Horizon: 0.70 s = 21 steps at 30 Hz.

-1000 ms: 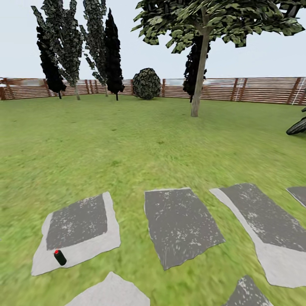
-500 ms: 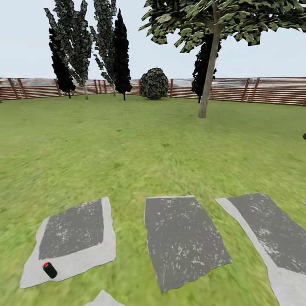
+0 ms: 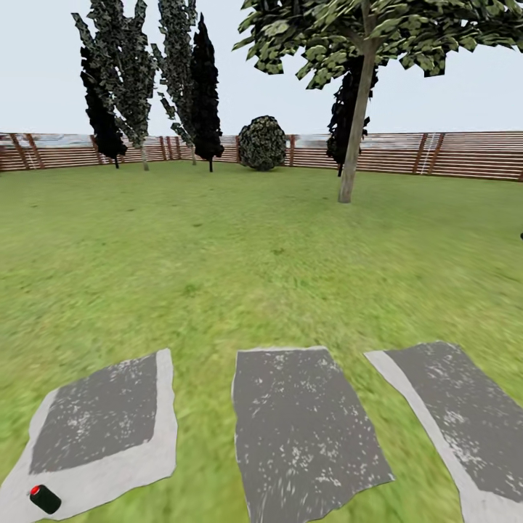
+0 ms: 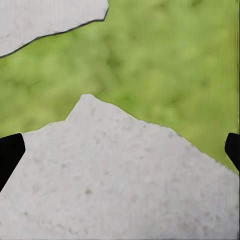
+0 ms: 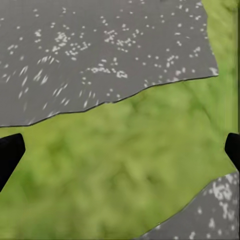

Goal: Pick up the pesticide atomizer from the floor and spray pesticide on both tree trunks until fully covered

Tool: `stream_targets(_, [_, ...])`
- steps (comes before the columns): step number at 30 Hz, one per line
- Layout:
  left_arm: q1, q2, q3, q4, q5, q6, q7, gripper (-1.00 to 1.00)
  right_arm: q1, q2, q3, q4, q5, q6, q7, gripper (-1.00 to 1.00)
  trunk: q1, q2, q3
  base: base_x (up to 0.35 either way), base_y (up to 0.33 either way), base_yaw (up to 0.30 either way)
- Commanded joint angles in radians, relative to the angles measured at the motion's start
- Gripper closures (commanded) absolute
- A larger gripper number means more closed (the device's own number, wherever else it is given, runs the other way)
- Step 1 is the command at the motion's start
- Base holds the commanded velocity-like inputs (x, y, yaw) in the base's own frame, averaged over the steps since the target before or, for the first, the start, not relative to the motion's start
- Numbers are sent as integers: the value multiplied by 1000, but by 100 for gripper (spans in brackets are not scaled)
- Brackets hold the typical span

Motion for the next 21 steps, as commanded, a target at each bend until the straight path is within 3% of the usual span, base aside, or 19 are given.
stream_targets(1, [0, 0, 0, 0, 0, 0, 0, -100, 0, 0, 0, 0, 0, 0, 0, -100, 0, 0, 0, 281, -189, 0])
stream_targets(9, [0, 0, 0, 0, 0, 0, 1, -100, 0, 0, 0, 0, 0, 0, 0, -100, 0, 0, 0, 279, -189, 36])
stream_targets(21, [0, 0, 0, -1, 2, 0, 1, -100, 0, 0, 0, 0, 0, 0, 0, -100, 0, 0, 0, 194, -225, 252])
